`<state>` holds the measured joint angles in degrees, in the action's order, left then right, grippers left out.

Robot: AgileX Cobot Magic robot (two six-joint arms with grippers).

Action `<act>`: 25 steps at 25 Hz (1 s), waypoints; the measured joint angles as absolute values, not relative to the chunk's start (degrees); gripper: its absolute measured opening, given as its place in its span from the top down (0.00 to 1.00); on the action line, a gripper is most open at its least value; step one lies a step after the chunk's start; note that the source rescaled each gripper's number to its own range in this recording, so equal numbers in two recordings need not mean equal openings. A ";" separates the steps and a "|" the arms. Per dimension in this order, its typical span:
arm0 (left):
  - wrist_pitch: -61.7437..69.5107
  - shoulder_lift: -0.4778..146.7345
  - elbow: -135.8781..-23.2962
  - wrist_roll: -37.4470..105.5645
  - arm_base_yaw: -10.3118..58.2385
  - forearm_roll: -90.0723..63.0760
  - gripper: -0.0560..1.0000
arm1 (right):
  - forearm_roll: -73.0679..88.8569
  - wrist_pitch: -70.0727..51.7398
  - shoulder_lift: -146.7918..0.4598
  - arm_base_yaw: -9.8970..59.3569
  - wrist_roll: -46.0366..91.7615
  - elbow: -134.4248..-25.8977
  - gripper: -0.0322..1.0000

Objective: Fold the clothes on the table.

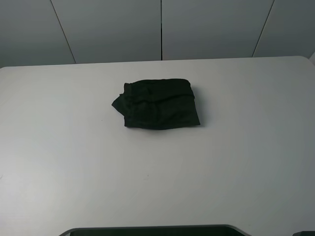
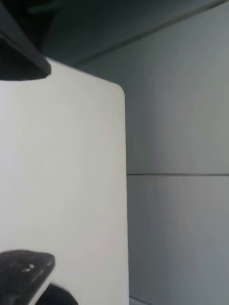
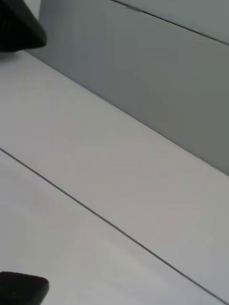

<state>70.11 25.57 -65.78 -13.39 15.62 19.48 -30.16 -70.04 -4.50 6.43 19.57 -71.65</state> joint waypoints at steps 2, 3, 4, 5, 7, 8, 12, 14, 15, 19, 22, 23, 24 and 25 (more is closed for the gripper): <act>70.16 25.48 -65.65 -13.50 15.62 16.64 0.06 | -25.98 -70.04 -3.32 3.73 19.33 -67.45 0.00; 70.16 25.48 -65.20 -13.50 15.62 15.99 0.06 | -23.92 -70.04 -3.04 2.57 19.33 -65.14 0.00; 70.16 25.44 -64.46 -13.02 15.62 15.44 0.06 | -21.41 -70.04 -2.79 1.88 19.14 -62.89 0.00; 70.16 25.44 -63.66 -12.29 15.62 15.31 0.06 | -19.00 -69.94 -2.54 1.56 18.68 -60.55 0.00; 70.25 25.44 -62.16 -10.52 15.62 15.23 0.06 | -15.01 -70.09 -2.41 1.25 17.18 -56.33 0.00; 70.25 25.44 -61.38 -9.76 15.62 15.23 0.06 | -13.01 -70.20 -2.41 1.25 16.68 -54.03 0.00; 70.25 25.44 -58.49 -6.98 15.62 13.74 0.06 | -6.14 -70.20 -2.41 1.25 15.84 -46.15 0.00; 70.25 25.44 -56.98 -5.96 15.62 13.08 0.06 | -3.65 -70.43 -2.41 1.25 15.84 -43.62 0.00; 70.25 25.44 -56.26 -5.65 15.62 12.99 0.06 | -2.50 -70.43 -2.25 1.25 15.67 -42.71 0.00; 70.25 25.32 -53.13 -3.56 15.62 11.68 0.06 | -0.42 -70.55 -0.94 1.25 15.15 -41.48 0.00; 69.29 23.71 -47.78 -2.57 15.62 9.46 0.06 | -0.42 -70.55 -0.34 1.25 15.04 -41.48 0.00; 68.29 22.70 -45.71 -2.30 15.62 9.16 0.06 | -0.42 -70.55 -0.31 1.25 15.04 -41.48 0.00; 67.15 21.50 -43.22 -2.17 15.62 9.00 0.06 | -0.42 -70.55 -0.31 1.25 15.04 -41.48 0.00; 66.50 20.13 -40.87 -1.81 15.62 8.78 0.06 | -0.42 -70.55 -0.31 1.25 15.04 -41.48 0.00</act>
